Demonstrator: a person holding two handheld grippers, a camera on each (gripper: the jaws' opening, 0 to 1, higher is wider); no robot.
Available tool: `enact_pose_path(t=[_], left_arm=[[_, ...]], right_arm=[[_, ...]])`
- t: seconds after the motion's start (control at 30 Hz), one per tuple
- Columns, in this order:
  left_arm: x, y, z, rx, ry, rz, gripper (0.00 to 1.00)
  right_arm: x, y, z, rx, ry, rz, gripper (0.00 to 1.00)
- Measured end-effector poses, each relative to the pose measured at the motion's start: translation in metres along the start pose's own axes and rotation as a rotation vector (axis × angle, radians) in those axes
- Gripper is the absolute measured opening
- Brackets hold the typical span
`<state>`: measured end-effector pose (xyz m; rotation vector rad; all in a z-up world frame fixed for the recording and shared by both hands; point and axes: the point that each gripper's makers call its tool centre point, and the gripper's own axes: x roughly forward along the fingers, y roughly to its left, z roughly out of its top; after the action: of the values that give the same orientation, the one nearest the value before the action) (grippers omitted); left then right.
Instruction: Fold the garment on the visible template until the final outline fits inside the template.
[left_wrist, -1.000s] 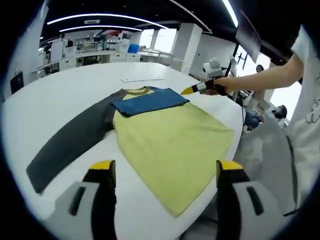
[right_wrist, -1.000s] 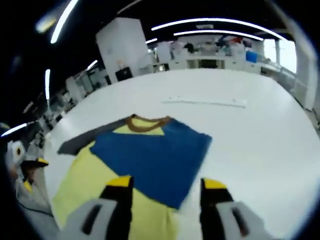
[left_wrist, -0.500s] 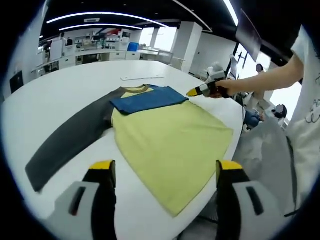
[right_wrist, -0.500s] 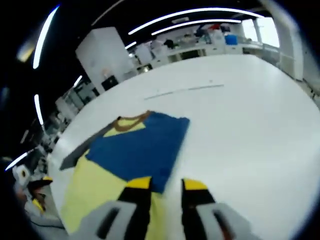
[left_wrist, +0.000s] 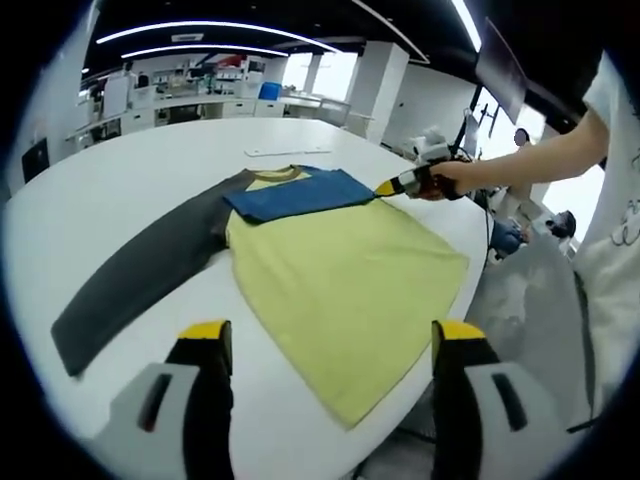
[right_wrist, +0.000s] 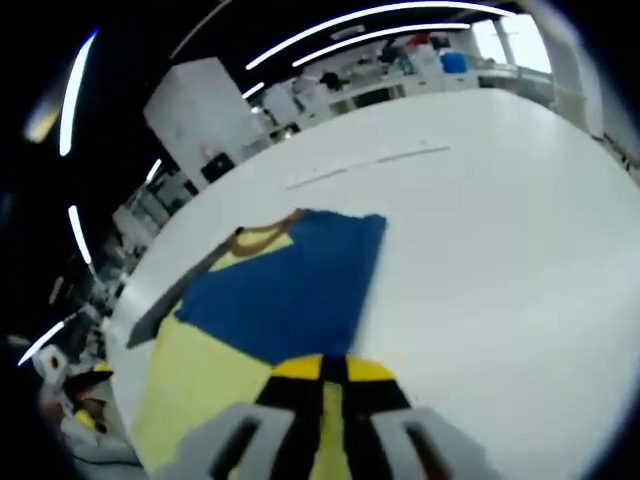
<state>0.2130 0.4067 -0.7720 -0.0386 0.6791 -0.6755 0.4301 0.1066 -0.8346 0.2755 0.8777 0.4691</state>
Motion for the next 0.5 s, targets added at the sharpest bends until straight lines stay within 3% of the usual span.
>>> enact_pose_path(t=[0.5], left_arm=[[-0.001, -0.001, -0.002, -0.010, 0.008, 0.009, 0.78]], right_arm=[[-0.004, -0.010, 0.015, -0.058, -0.032, -0.051, 0.00]])
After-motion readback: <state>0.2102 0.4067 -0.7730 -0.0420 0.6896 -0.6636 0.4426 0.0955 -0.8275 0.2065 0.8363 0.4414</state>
